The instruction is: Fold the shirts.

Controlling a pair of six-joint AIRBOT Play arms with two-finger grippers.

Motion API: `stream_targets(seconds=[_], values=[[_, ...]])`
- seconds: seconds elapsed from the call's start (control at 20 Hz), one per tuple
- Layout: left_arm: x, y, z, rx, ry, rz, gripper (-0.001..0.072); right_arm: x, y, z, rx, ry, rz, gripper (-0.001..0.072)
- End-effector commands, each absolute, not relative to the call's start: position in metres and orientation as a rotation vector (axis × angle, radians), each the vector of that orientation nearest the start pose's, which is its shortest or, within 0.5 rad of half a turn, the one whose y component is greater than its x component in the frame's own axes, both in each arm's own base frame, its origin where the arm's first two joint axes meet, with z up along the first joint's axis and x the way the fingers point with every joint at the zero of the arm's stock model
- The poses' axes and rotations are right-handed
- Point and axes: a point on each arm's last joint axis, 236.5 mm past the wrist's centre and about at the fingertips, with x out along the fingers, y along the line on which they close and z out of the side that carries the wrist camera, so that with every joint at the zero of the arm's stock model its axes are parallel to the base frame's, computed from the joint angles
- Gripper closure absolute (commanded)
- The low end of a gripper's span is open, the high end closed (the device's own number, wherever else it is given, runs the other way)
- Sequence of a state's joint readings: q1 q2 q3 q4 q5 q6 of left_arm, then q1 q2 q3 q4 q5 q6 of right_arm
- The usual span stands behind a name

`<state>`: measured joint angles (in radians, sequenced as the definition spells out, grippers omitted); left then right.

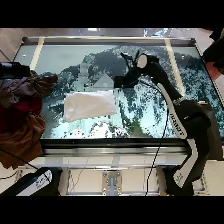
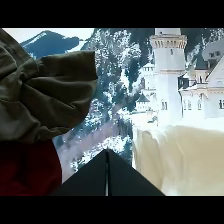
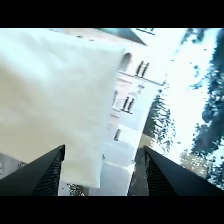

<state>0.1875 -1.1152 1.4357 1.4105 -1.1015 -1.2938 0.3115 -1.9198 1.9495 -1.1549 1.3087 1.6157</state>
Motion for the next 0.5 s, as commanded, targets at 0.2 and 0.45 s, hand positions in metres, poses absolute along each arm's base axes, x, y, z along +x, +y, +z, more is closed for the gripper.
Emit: stream_targets(seconds=[0.2,0.45], values=[[0.433,0.035,0.179,0.008,0.799,-0.079,0.069,0.496,0.258,-0.051,0.711,1.46,0.711,0.0166],[0.436,0.03,0.173,-0.015,0.808,-0.097,0.0689,0.47,0.297,-0.089,0.684,1.557,0.755,0.0167]])
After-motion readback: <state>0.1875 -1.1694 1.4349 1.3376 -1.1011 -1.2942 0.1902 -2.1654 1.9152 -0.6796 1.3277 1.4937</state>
